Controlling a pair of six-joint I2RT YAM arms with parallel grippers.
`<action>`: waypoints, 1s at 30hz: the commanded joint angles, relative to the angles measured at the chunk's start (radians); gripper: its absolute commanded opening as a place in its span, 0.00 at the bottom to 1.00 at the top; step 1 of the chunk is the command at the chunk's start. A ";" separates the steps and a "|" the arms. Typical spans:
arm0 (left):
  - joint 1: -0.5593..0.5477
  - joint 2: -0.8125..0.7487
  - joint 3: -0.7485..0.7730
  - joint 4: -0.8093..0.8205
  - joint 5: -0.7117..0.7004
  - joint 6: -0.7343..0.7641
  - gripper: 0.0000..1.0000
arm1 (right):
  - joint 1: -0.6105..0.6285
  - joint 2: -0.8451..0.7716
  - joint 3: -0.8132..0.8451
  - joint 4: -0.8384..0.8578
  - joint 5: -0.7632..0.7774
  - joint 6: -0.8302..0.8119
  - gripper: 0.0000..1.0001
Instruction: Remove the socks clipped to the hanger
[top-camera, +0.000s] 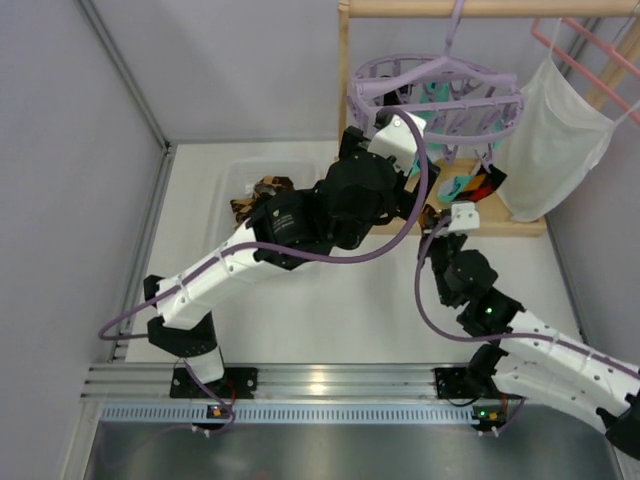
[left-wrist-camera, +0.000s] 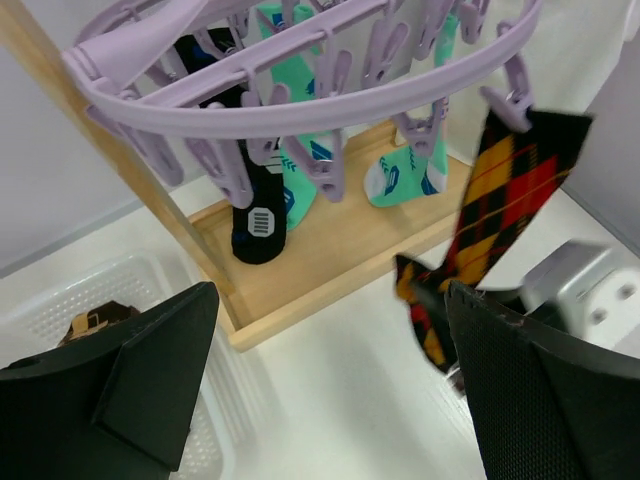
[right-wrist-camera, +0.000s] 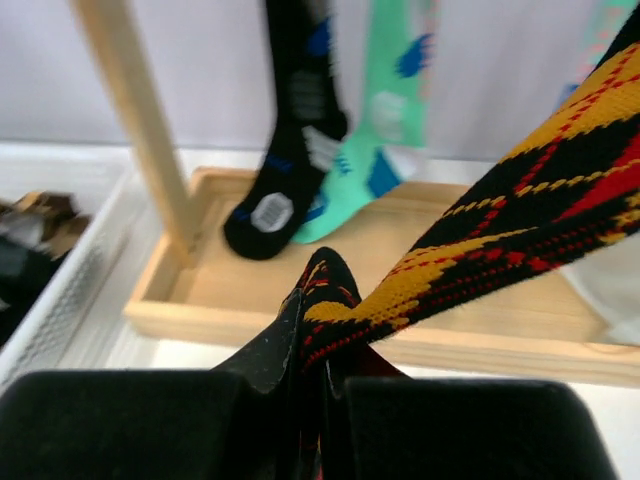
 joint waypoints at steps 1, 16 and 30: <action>0.000 -0.080 -0.052 0.043 -0.055 -0.042 0.98 | -0.139 -0.109 0.029 -0.155 -0.062 -0.031 0.00; 0.002 -0.178 -0.168 0.041 -0.123 -0.087 0.99 | -0.311 -0.217 0.152 -0.373 -0.211 -0.007 0.00; 0.000 -0.215 -0.196 0.035 -0.020 -0.132 0.98 | 0.180 0.090 0.198 -0.158 0.089 -0.123 0.00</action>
